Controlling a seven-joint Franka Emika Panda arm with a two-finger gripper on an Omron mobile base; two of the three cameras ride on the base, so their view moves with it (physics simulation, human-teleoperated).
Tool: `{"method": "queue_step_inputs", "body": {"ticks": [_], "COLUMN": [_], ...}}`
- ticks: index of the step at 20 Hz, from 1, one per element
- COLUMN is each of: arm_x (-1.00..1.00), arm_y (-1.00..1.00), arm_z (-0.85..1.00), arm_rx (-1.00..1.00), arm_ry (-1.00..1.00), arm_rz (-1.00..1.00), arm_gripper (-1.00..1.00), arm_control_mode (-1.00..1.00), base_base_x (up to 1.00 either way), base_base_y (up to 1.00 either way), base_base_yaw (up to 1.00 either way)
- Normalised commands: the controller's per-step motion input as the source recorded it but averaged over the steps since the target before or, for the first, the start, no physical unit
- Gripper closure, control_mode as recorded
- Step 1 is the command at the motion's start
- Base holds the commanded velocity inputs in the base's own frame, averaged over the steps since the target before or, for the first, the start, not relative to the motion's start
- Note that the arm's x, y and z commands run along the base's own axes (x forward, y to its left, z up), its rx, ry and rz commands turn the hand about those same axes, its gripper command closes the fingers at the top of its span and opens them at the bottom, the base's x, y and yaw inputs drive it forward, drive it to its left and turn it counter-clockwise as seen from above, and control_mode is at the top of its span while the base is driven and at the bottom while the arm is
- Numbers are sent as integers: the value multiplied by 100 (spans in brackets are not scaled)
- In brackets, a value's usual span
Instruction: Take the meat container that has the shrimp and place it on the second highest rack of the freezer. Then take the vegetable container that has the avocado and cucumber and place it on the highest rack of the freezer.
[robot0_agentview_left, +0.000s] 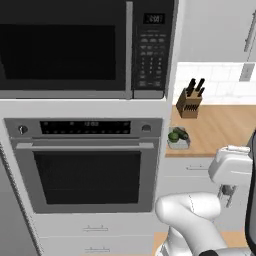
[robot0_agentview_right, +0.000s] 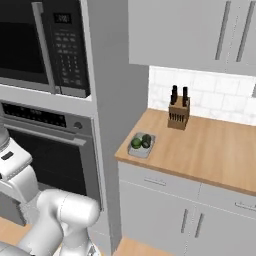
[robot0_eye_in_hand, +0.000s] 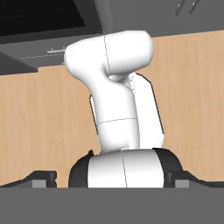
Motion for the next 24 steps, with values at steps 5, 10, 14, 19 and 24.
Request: {"method": "queue_step_inputs", "body": {"ticks": [5,10,14,19,24], "arm_x": [0,0,0,11,74], "arm_y": [0,0,0,25,80], "arm_z": [0,0,0,-16,-43], "arm_rx": [0,0,0,14,16], "arm_ry": [0,0,0,1,6], "arm_rz": [0,0,0,-24,-41], "arm_gripper": [-100,-100,-100,-100,-100], "arm_control_mode": [100,100,100,-100,-100], "base_base_x": [23,47,88,9,0], "base_base_y": [-100,-87,-18,0,0], "base_base_yaw": [0,-3,-21,-5,0]}}
